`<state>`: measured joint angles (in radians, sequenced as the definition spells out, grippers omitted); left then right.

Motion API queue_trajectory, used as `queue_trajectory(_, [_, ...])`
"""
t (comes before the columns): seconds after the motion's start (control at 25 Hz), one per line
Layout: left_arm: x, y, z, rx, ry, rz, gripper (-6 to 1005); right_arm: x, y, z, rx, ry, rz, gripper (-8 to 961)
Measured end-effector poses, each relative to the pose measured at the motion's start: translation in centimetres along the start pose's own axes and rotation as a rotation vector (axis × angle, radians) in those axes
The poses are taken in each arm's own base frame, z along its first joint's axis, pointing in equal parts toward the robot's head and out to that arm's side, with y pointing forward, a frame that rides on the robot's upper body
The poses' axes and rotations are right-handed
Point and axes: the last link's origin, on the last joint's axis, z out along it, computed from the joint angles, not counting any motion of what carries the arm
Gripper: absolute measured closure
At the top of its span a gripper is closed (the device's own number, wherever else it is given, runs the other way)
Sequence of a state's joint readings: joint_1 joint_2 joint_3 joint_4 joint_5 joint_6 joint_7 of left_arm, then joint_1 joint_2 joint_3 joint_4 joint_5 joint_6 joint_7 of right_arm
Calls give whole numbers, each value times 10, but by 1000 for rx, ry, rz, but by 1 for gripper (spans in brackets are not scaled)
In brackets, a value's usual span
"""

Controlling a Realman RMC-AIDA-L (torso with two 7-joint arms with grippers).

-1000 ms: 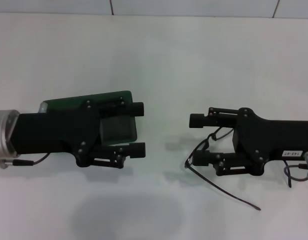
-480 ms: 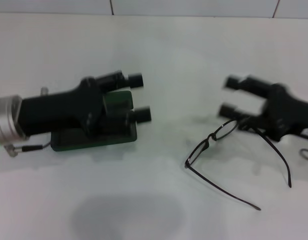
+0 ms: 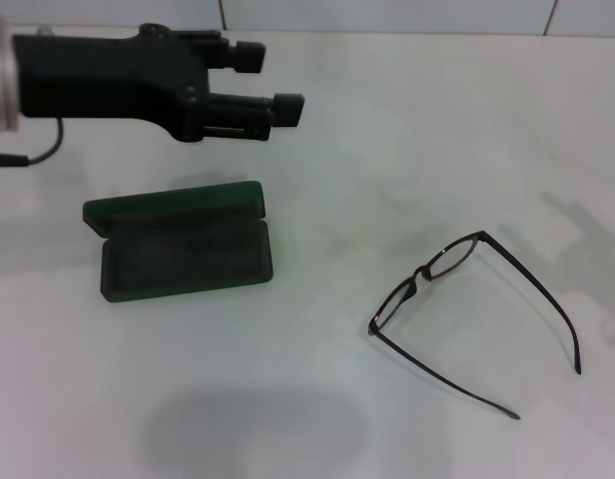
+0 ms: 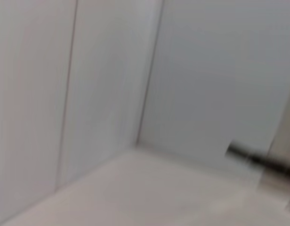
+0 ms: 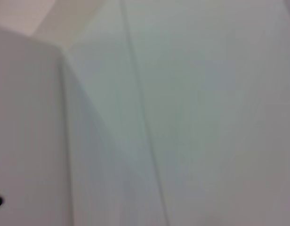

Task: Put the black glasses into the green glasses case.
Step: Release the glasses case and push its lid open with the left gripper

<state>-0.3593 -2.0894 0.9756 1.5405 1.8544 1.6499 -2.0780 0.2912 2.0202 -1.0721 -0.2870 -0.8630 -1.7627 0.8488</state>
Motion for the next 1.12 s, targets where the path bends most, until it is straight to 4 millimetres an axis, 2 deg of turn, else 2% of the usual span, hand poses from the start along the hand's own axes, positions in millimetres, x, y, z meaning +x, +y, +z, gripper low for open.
queue_trajectory(0.2, [6, 13, 25, 211, -400, 109, 193, 2, 0, -5, 32, -4, 19, 199])
queue_trajectory(0.32, [9, 12, 37, 322, -533, 172, 194, 6, 0, -3, 30, 5, 34, 199])
queue_trajectory(0.48, [7, 5, 41, 390, -603, 252, 228, 7, 0, -1, 27, 16, 37, 198])
queue_trajectory(0.68, [-5, -8, 45, 368, -691, 346, 302, 9, -2, -1, 35, 24, 37, 199])
queue_trajectory(0.8, [-13, -14, 52, 336, -738, 353, 334, 9, -3, -1, 42, 29, 37, 199])
queue_trajectory(1.12, [-33, -27, 64, 277, -832, 333, 345, 12, -5, -1, 61, 44, 39, 198])
